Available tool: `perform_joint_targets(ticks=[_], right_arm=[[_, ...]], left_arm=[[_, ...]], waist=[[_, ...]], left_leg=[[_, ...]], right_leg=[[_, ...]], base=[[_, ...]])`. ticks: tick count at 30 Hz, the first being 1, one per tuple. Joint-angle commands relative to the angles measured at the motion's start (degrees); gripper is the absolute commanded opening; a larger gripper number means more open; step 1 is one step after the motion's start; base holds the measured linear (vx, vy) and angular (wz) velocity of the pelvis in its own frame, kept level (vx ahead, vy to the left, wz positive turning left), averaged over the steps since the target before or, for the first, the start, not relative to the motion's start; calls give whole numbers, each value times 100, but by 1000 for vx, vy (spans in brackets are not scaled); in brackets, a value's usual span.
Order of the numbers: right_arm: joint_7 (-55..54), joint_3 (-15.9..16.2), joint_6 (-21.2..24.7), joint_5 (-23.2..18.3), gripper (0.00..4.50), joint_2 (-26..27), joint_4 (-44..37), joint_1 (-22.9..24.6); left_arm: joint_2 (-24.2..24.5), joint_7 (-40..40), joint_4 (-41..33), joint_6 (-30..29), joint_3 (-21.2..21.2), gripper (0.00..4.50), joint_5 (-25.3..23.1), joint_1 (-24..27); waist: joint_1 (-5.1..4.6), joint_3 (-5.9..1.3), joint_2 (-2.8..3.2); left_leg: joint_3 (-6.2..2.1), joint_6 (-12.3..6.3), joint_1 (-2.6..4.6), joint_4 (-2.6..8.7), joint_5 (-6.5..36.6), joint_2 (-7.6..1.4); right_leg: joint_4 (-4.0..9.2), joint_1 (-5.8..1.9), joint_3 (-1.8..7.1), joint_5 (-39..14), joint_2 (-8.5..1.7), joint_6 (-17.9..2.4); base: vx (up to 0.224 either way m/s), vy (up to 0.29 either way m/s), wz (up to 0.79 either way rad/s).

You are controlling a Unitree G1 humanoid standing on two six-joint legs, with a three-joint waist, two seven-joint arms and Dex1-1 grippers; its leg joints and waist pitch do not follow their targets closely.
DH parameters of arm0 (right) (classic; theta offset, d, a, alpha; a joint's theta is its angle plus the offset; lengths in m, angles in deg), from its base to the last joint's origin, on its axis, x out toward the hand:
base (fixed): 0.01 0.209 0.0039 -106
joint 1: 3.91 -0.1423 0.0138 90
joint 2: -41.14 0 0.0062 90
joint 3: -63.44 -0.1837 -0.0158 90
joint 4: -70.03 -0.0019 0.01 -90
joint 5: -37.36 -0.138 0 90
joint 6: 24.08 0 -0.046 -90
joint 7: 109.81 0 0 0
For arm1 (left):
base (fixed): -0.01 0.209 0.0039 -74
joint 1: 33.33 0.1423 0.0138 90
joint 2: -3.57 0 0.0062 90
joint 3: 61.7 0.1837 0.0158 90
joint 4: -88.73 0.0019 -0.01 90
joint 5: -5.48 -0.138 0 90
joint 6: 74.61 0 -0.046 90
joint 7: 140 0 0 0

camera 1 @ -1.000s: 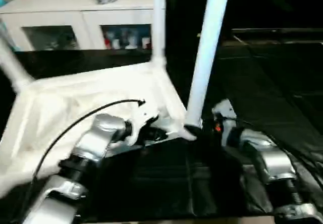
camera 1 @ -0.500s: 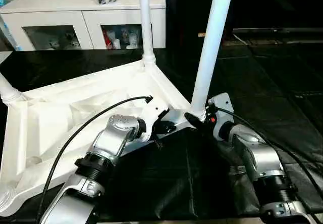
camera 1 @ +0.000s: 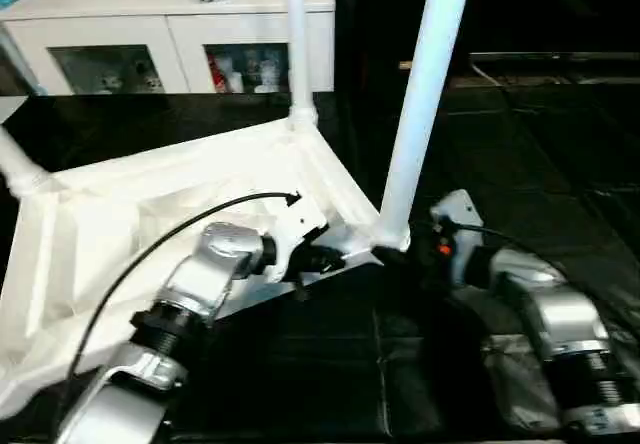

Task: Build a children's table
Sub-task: Rotate leg to tighten

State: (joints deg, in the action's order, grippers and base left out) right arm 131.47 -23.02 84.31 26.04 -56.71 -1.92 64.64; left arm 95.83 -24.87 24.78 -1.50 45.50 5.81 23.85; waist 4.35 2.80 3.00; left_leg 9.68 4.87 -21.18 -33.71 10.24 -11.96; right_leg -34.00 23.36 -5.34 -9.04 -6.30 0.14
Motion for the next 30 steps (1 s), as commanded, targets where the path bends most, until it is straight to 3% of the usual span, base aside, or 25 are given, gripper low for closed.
perform_joint_targets(ticks=[1,4,8,10,11,14,16,18,21,23,27,30], right_arm=[[478,237,-135,-133,444,16,-223,-69],[947,329,-398,-87,444,-249,-114,-151],[1344,442,-468,-112,444,-406,-39,-228],[1658,605,-627,-61,444,-522,22,-284],[1658,605,-627,-61,444,-522,22,-284],[1962,780,-824,29,444,-628,139,-376],[2086,833,-858,47,444,-646,195,-434],[2122,845,-871,47,410,-647,223,-458],[2220,887,-961,56,410,-651,300,-507],[2244,900,-1007,53,370,-650,331,-517],[2291,963,-1102,35,356,-626,423,-522],[2277,958,-1115,22,321,-591,425,-501]], left_arm=[[10,-337,-246,223,156,0,68,-23],[253,-815,-304,381,282,0,123,27],[400,-1135,-323,493,361,0,181,50],[537,-1373,-327,626,452,0,158,69],[537,-1373,-327,626,452,0,158,69],[637,-1581,-286,764,499,0,128,63],[677,-1680,-294,794,509,0,140,63],[693,-1719,-304,796,516,0,160,63],[753,-1842,-351,816,570,0,200,66],[781,-1893,-375,827,600,0,213,71],[791,-1964,-368,887,613,0,199,78],[785,-1970,-362,893,618,0,196,76]], waist=[[18,-400,-37],[81,-388,-55],[111,-381,-60],[116,-382,-109],[125,-387,-95],[124,-391,-135],[139,-394,-121],[145,-395,-119],[172,-403,-127],[184,-403,-131],[187,-400,-121],[187,-404,-115]], left_leg=[[40,-490,15,368,1291,-77],[50,-400,62,383,1447,-97],[39,-337,52,400,1523,-103],[42,-357,44,398,1470,-101],[36,-357,44,394,1457,-101],[40,-392,19,385,1321,-96],[42,-408,35,381,1269,-104],[41,-410,34,380,1255,-105],[46,-409,38,373,1227,-106],[46,-416,34,372,1195,-102],[45,-393,39,376,1260,-101],[45,-383,40,374,1258,-101]], right_leg=[[362,-352,207,-1174,-167,-1432],[388,-310,224,-1496,-178,-1370],[380,-311,229,-1642,-178,-1334],[380,-317,234,-1621,-179,-1321],[370,-318,231,-1625,-187,-1324],[362,-328,232,-1593,-192,-1314],[355,-315,234,-1568,-186,-1331],[343,-315,234,-1528,-185,-1356],[336,-315,237,-1465,-187,-1389],[326,-318,237,-1425,-183,-1392],[341,-317,233,-1518,-185,-1374],[338,-318,233,-1493,-181,-1380]], base=[[0,0,0],[0,0,0],[0,0,0],[0,0,0],[0,0,0],[0,0,0],[0,0,0],[0,0,0],[0,0,0],[0,0,0],[0,0,0],[0,0,0]])
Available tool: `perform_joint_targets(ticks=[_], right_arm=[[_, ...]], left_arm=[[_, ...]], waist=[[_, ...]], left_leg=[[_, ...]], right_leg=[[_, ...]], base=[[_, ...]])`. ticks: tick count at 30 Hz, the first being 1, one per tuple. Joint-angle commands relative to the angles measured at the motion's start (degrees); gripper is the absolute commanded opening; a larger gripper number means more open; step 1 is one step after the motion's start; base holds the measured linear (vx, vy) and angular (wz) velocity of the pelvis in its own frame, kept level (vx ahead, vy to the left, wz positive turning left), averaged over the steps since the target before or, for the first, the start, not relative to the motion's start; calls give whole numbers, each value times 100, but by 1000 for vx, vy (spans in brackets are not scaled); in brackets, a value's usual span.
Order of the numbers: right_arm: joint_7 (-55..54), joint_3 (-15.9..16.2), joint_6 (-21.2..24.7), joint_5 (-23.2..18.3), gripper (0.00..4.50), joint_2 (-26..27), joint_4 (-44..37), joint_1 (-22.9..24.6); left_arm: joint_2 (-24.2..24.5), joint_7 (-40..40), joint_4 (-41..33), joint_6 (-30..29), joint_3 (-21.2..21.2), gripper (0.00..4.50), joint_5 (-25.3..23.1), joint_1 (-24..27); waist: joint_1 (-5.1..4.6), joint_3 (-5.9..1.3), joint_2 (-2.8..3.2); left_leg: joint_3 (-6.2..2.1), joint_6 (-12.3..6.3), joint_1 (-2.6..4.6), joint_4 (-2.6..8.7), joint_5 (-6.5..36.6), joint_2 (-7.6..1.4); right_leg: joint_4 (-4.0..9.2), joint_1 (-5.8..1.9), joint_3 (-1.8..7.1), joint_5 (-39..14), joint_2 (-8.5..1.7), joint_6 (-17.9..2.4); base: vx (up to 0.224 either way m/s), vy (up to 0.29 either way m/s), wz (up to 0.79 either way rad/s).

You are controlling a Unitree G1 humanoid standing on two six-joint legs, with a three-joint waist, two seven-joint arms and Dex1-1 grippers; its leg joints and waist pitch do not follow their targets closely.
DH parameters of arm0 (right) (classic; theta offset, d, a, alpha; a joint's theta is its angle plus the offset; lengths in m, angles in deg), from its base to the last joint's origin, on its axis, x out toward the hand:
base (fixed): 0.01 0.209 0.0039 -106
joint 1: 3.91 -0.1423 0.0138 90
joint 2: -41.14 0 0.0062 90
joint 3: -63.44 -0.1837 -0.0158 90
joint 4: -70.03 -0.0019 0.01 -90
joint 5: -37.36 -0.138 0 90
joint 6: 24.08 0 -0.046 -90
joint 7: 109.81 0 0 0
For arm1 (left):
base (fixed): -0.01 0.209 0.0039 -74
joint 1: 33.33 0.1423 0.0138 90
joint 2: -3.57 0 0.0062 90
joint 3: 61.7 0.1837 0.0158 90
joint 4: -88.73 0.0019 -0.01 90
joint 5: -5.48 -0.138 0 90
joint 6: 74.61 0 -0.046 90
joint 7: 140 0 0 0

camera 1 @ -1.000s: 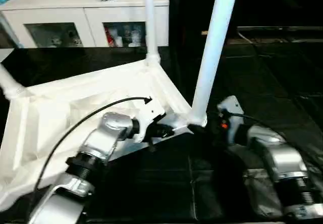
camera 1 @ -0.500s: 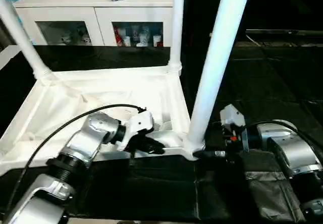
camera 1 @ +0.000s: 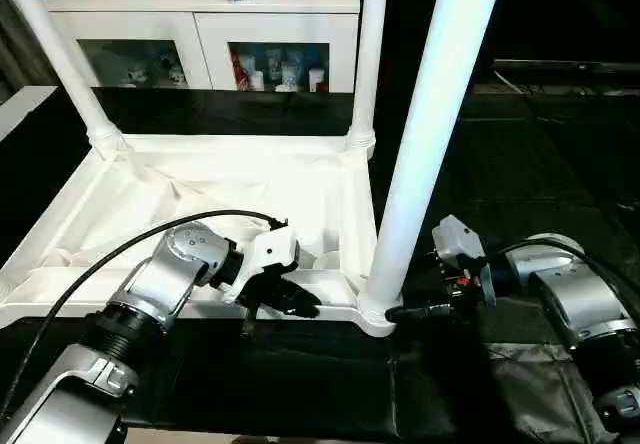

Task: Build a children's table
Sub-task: Rotate leg to tighten

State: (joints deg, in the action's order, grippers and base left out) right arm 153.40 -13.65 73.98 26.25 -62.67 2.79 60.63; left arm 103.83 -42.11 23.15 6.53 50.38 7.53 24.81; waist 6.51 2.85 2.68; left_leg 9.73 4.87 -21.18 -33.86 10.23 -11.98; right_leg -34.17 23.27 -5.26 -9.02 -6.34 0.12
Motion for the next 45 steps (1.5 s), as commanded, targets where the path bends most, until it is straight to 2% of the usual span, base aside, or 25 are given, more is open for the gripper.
perform_joint_targets(ticks=[1,2,7,15,21,23,24,26,27,29,31,36,37,38,40,41,42,45], right_arm=[[90,19,-93,2,317,12,-37,-98],[98,17,-103,2,293,19,-30,-93],[103,30,-151,-10,266,38,-20,-68],[100,63,-183,-66,262,94,-73,15],[-324,-85,-26,-225,262,355,-306,236],[-1275,-254,252,-150,262,787,-325,304],[-1441,-275,295,-129,262,869,-330,313],[-2018,-337,450,-39,262,1157,-316,317],[-2562,-388,521,64,262,1445,-259,295],[-3048,-441,542,156,262,1719,-183,252],[-3493,-508,658,205,262,2001,-135,197],[-4303,-556,854,350,262,2490,-278,152],[-4413,-543,839,397,262,2569,-329,163],[-4587,-532,631,527,262,2638,-355,191],[-4654,-544,549,560,262,2651,-347,203],[-4630,-583,520,520,262,2625,-313,220],[-4622,-610,528,488,317,2612,-299,233],[-4523,-772,510,360,331,2526,-298,312]], left_arm=[[-14,-251,-197,92,130,0,25,-21],[-13,-257,-195,96,130,0,25,-22],[-16,-242,-175,114,154,0,42,-31],[-47,-180,-161,121,148,0,55,-18],[-283,408,-77,-137,-13,0,18,-44],[-623,1136,34,-468,-201,0,-33,-136],[-694,1254,34,-543,-240,0,-21,-149],[-935,1646,31,-754,-355,0,3,-197],[-1165,2047,51,-933,-432,0,-33,-259],[-1380,2450,94,-1051,-502,0,-90,-317],[-1625,2908,161,-1214,-600,0,-126,-400],[-2075,3716,205,-1498,-851,0,-224,-503],[-2136,3811,183,-1529,-861,0,-258,-499],[-2158,3879,134,-1490,-808,0,-350,-468],[-2147,3886,113,-1467,-779,0,-383,-454],[-2122,3856,83,-1476,-765,0,-379,-426],[-2111,3855,56,-1506,-758,0,-368,-407],[-1987,3808,19,-1526,-746,0,-393,-353]], waist=[[-24,-414,-87],[-25,-407,-88],[-24,-421,-82],[-27,-419,-77],[-21,-408,-59],[-58,-371,-49],[-67,-374,-63],[-124,-365,-67],[-151,-368,-82],[-212,-364,-72],[-274,-374,-89],[-308,-392,-69],[-310,-393,-62],[-302,-396,-40],[-310,-403,-45],[-310,-409,-27],[-310,-413,-23],[-305,-409,-7]], left_leg=[[39,-387,36,385,1240,-97],[38,-394,32,388,1245,-98],[37,-402,34,380,1180,-97],[36,-400,35,382,1217,-97],[36,-376,53,389,1322,-103],[35,-257,56,412,1483,-90],[24,-210,54,417,1526,-76],[11,-107,64,431,1636,-57],[6,-88,50,431,1625,-53],[-14,-51,16,440,1620,-39],[-11,-80,39,424,1637,-12],[0,-208,11,412,1403,-18],[5,-220,5,413,1358,-25],[0,-218,6,414,1334,-26],[0,-230,0,418,1325,-26],[2,-240,9,415,1343,-31],[1,-248,11,412,1332,-32],[7,-279,15,410,1370,-37]], right_leg=[[346,-316,225,-1457,-177,-1380],[352,-315,224,-1482,-178,-1372],[338,-319,223,-1376,-175,-1401],[337,-321,219,-1382,-171,-1413],[353,-307,221,-1486,-174,-1407],[394,-295,226,-1781,-169,-1316],[407,-313,210,-1930,-179,-1251],[466,-299,197,-2334,-181,-1046],[457,-309,195,-2352,-183,-1015],[471,-321,172,-2497,-181,-910],[533,-292,163,-2698,-183,-789],[503,-300,175,-2225,-164,-923],[486,-297,181,-2084,-154,-946],[479,-301,180,-1991,-159,-970],[465,-311,183,-1831,-157,-1008],[457,-310,188,-1723,-155,-1046],[446,-314,189,-1646,-154,-1076],[432,-315,194,-1453,-153,-1166]], base=[[0,0,0],[0,0,0],[0,0,0],[0,0,0],[0,0,0],[0,0,0],[0,0,0],[0,0,0],[0,0,0],[0,0,0],[0,0,0],[0,0,0],[0,0,0],[0,0,0],[0,0,0],[0,0,0],[0,0,0],[0,0,0]])
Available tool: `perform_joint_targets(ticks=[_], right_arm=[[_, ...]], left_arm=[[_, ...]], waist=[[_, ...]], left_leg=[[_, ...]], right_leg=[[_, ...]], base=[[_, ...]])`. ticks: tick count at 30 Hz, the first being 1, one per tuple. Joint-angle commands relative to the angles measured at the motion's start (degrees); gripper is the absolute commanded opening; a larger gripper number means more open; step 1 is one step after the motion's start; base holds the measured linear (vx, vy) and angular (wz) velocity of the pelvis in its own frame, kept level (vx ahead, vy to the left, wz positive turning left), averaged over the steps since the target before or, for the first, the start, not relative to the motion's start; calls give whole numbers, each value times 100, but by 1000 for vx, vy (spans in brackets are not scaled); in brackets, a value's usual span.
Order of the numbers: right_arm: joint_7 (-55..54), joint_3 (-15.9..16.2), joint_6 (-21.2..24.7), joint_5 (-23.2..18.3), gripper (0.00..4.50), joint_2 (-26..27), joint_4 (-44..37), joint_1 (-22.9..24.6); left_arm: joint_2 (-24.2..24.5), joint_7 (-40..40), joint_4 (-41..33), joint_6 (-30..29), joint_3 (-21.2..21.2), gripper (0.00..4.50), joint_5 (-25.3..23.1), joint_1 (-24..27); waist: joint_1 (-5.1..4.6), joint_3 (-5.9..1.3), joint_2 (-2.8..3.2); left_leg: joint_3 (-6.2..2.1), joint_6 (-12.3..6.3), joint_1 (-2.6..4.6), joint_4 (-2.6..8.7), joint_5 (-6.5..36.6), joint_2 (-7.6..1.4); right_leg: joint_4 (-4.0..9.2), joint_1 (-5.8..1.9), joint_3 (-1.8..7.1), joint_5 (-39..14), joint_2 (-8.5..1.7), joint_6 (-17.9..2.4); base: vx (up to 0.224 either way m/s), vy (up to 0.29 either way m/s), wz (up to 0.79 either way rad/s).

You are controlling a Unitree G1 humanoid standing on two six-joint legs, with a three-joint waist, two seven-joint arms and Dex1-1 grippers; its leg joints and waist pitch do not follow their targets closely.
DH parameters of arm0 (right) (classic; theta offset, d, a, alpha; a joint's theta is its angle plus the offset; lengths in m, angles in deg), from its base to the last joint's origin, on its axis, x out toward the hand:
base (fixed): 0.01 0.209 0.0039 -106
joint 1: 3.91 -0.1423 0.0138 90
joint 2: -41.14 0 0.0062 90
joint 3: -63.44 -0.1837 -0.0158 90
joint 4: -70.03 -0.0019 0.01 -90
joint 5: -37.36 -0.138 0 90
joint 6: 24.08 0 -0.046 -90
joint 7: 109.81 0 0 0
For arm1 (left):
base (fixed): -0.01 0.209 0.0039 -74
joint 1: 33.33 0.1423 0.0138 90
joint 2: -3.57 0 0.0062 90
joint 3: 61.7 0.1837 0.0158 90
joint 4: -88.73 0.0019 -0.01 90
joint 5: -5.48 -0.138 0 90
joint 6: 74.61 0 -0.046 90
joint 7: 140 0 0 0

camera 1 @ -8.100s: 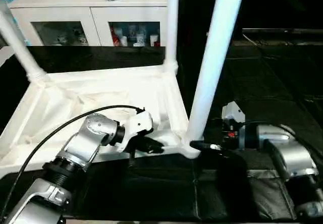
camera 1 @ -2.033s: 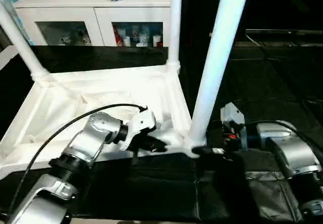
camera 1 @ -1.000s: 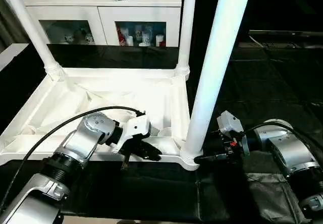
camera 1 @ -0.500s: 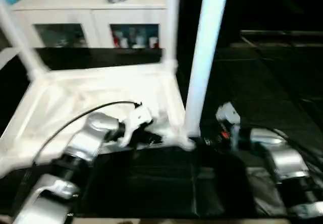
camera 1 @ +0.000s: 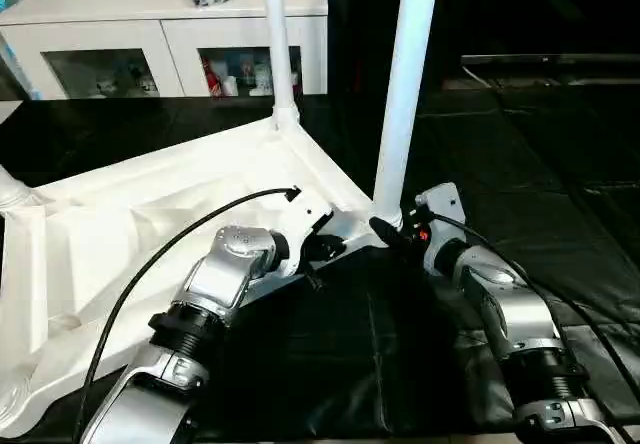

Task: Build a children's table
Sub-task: Rotate leg to tighten

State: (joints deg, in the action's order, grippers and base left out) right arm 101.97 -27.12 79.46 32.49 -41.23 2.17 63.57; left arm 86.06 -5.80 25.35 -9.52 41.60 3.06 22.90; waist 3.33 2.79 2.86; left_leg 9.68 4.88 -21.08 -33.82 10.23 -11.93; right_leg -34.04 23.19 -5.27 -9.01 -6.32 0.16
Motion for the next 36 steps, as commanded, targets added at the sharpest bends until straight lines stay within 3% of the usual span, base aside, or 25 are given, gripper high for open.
perform_joint_targets(ticks=[1,9,14,19,23,29,36], right_arm=[[655,548,-41,-304,337,352,-270,49],[1456,401,-213,-539,414,-304,-561,259],[2193,301,-504,-629,444,-919,-494,179],[2995,375,-621,-703,444,-1386,-534,131],[3839,522,-546,-830,444,-1817,-510,-17],[4657,762,-421,-1013,444,-2080,-411,-252],[5069,948,-331,-1059,386,-2097,-245,-399]], left_arm=[[-177,167,-208,80,118,0,44,-153],[294,-512,-339,326,196,0,105,-11],[721,-1310,-376,680,383,0,181,116],[1004,-1876,-408,899,508,0,267,167],[1275,-2387,-381,1190,639,0,299,153],[1520,-3048,-482,1380,791,0,432,192],[1633,-3391,-609,1500,901,0,499,252]], waist=[[16,-401,-20],[-30,-386,-30],[-34,-403,-14],[32,-402,-3],[175,-387,-38],[195,-400,-63],[244,-403,-93]], left_leg=[[10,-290,5,410,1372,-41],[0,-346,-20,422,1529,-35],[1,-386,-16,400,1381,-48],[29,-477,33,388,1401,-71],[38,-427,40,399,1504,-91],[36,-448,17,386,1325,-93],[43,-447,23,382,1222,-104]], right_leg=[[414,-319,195,-1413,-155,-1187],[437,-351,184,-1575,-158,-1154],[411,-348,195,-1382,-166,-1276],[382,-310,204,-1164,-148,-1460],[378,-314,214,-1419,-163,-1396],[344,-319,215,-1381,-172,-1416],[335,-304,223,-1383,-177,-1426]], base=[[0,0,0],[0,0,0],[0,0,0],[0,0,0],[0,0,0],[0,0,0],[0,0,0]])
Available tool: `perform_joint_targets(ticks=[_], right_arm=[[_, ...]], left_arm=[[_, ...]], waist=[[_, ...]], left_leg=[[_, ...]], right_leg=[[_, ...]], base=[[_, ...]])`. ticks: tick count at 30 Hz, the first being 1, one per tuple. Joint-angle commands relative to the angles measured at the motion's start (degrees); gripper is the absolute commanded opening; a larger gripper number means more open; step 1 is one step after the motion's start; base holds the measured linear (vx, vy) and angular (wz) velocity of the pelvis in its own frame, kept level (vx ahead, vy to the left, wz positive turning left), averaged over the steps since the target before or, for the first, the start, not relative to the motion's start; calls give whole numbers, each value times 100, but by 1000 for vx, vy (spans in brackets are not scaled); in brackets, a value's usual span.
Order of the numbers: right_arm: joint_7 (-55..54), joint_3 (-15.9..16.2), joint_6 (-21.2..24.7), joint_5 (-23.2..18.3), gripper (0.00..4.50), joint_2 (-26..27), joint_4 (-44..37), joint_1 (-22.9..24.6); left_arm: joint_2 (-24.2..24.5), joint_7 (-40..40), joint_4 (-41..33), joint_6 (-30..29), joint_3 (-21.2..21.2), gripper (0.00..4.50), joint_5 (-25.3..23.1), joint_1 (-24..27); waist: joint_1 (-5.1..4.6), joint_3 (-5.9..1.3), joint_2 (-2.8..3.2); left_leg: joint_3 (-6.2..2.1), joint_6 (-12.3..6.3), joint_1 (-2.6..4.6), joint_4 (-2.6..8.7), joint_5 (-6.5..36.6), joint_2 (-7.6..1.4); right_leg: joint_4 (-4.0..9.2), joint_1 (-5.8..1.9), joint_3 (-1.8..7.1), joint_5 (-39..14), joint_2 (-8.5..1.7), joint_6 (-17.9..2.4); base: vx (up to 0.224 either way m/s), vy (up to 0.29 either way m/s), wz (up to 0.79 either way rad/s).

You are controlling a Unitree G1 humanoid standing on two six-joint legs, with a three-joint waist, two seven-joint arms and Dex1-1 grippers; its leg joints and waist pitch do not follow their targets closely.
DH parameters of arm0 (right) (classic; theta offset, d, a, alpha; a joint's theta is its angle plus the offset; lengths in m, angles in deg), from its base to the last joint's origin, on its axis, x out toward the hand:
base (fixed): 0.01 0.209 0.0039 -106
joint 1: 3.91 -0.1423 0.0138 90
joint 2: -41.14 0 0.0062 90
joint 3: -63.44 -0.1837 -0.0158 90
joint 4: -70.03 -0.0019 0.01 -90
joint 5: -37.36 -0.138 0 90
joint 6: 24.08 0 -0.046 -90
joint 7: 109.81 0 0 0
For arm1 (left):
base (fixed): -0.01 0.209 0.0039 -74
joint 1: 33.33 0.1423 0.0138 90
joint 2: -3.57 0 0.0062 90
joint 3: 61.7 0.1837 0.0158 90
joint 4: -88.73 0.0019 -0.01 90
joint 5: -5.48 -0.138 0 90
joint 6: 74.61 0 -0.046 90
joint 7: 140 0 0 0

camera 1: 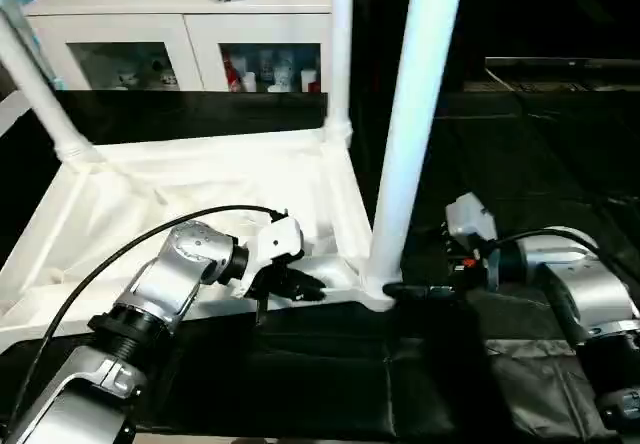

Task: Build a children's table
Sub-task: Rotate leg to tighten

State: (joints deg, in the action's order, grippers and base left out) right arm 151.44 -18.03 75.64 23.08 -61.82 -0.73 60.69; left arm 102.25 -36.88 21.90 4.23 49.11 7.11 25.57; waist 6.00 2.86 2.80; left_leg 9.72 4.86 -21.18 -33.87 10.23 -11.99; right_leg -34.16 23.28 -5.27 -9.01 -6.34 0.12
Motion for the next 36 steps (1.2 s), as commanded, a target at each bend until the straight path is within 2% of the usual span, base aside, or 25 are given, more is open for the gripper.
perform_joint_targets(ticks=[1,4,5,15,16,24,33,34,35,36], right_arm=[[151,50,59,-123,368,-35,66,-120],[219,94,29,-104,359,-9,172,-151],[255,110,44,-105,335,-8,195,-150],[392,208,24,-112,279,-21,296,-163],[399,214,22,-114,258,-20,296,-158],[422,218,43,-141,204,22,243,-77],[205,170,331,-340,195,194,-11,153],[-42,122,398,-372,195,323,-124,244],[-296,88,504,-351,195,429,-145,266],[-582,69,628,-288,195,531,-133,270]], left_arm=[[18,-304,-277,128,154,0,95,-9],[44,-375,-319,141,187,0,109,3],[53,-385,-331,135,202,0,119,2],[71,-428,-353,151,220,0,118,12],[72,-425,-346,154,223,0,121,7],[73,-389,-321,139,215,0,127,2],[-104,-34,-240,-121,88,0,143,-24],[-233,210,-171,-277,-1,0,154,-72],[-305,332,-150,-358,-51,0,173,-98],[-372,458,-129,-417,-93,0,177,-122]], waist=[[-10,-410,-80],[27,-414,-82],[34,-411,-86],[39,-423,-70],[34,-422,-78],[38,-425,-71],[51,-415,-59],[33,-415,-60],[39,-408,-38],[27,-394,-51]], left_leg=[[40,-442,39,388,1228,-104],[43,-418,46,386,1232,-103],[45,-411,46,386,1238,-103],[36,-401,35,380,1185,-96],[36,-402,32,383,1184,-96],[37,-401,37,378,1195,-96],[40,-381,51,380,1233,-98],[40,-368,41,387,1251,-95],[40,-326,64,388,1348,-93],[42,-308,60,397,1395,-86]], right_leg=[[348,-307,224,-1384,-176,-1431],[345,-305,226,-1404,-179,-1432],[349,-304,228,-1418,-178,-1421],[337,-316,221,-1357,-172,-1404],[337,-318,218,-1351,-171,-1411],[332,-319,219,-1310,-169,-1438],[347,-314,223,-1327,-166,-1437],[344,-320,224,-1376,-166,-1420],[364,-304,221,-1529,-171,-1391],[388,-306,221,-1634,-165,-1350]], base=[[0,0,0],[0,0,0],[0,0,0],[0,0,0],[0,0,0],[0,0,0],[0,0,0],[0,0,0],[0,0,0],[0,0,0]])
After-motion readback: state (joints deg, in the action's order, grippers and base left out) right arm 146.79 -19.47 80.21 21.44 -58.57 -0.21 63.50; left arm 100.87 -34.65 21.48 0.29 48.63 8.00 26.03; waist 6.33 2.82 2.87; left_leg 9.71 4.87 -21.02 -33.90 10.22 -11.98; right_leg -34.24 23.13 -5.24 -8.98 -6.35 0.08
